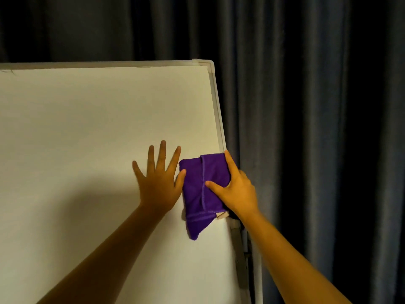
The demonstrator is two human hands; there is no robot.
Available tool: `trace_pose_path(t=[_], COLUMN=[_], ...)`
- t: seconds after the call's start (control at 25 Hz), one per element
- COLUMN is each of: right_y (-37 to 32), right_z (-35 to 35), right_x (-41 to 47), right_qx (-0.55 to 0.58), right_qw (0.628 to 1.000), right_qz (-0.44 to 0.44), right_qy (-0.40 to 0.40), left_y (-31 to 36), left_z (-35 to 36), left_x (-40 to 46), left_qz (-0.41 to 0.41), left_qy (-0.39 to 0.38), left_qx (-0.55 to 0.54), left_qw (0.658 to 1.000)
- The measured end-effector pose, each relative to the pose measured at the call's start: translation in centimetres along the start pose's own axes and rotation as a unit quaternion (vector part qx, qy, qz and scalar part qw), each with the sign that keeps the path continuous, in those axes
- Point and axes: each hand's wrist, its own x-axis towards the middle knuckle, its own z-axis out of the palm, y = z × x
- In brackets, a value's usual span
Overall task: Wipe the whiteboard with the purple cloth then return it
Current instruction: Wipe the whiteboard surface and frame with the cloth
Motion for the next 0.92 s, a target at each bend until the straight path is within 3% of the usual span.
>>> trace_pose_path(t=[0.24,0.48,0.72,0.92], right_y=[1.1,-1.1,0.7,0.7], right_z=[-0.1,-1.8,-0.2,-0.6], right_x=[-2.8,2.7,0.8,3.9], right_qx=[0.067,0.114,0.236,0.234], right_qw=[0.997,0.992,0.971,0.971], right_qz=[-0.010,-0.034,-0.025,-0.026], right_qy=[0.035,0.041,0.028,0.037], left_y=[0.1,0.8,-0.1,0.1], left_z=[0.2,0.4,0.9,1.3], left_x=[-3.2,-6.5,-6.7,-5.2], left_qz=[0.029,0.054,0.066,0.053], left_qy=[-0.008,-0.026,-0.005,-0.029], left_qx=[0.003,0.005,0.006,0.000], left_qw=[1.000,0.998,0.998,0.998])
